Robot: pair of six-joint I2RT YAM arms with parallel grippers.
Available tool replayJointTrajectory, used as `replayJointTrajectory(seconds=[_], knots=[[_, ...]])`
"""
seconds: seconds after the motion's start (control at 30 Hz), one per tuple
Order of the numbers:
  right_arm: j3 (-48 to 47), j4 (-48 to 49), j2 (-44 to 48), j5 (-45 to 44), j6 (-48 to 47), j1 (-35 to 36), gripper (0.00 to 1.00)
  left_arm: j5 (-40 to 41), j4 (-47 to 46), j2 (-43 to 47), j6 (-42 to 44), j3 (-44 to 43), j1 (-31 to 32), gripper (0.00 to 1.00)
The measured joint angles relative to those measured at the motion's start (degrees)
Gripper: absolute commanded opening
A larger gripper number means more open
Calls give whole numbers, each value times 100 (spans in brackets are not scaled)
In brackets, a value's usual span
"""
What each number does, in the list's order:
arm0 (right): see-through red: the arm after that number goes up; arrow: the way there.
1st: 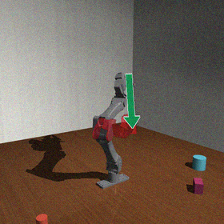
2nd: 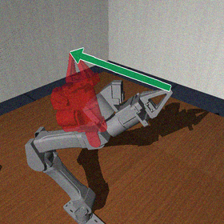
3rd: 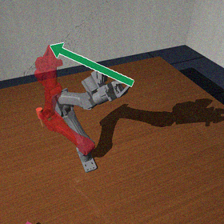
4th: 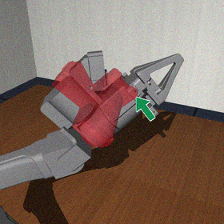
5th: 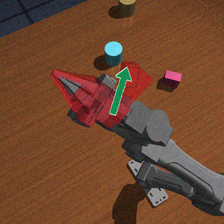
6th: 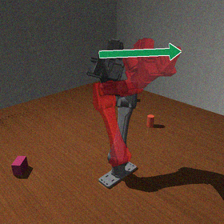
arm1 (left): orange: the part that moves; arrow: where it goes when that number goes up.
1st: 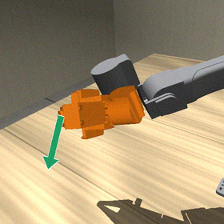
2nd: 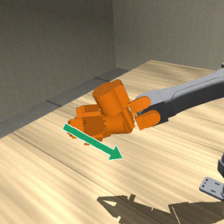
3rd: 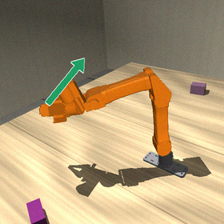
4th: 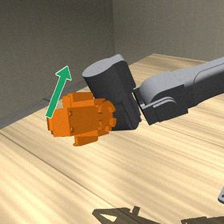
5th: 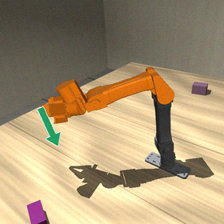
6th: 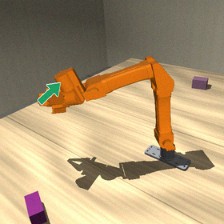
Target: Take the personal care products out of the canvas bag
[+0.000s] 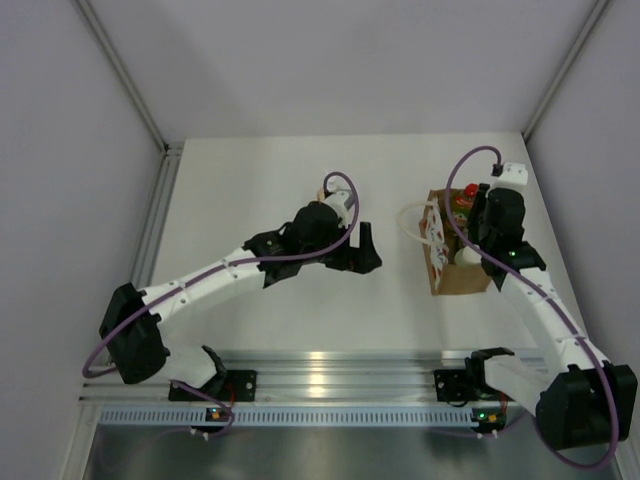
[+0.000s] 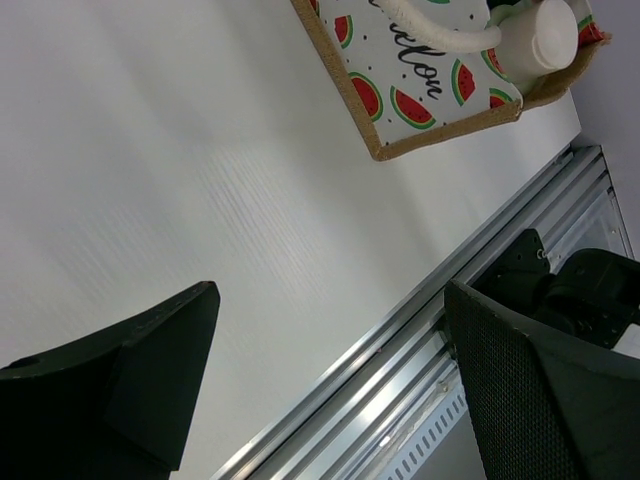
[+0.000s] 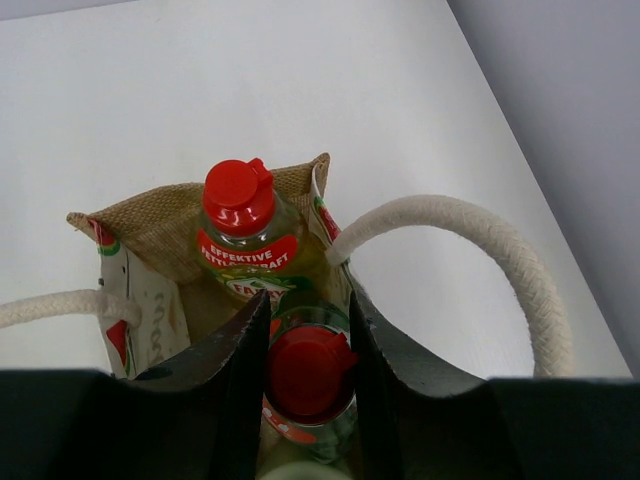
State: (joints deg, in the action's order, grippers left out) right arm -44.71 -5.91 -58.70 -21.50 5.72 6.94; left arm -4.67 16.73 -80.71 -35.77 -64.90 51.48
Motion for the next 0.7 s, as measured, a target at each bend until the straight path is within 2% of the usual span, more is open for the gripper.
replayJointTrajectory(seconds=[0.33, 0.7], knots=[[-52, 0, -61, 149, 37, -2, 0, 136, 0, 9, 0, 153, 0, 98], [-568, -162, -114, 448, 247, -4, 0, 321, 2, 286, 15, 319, 0, 98]])
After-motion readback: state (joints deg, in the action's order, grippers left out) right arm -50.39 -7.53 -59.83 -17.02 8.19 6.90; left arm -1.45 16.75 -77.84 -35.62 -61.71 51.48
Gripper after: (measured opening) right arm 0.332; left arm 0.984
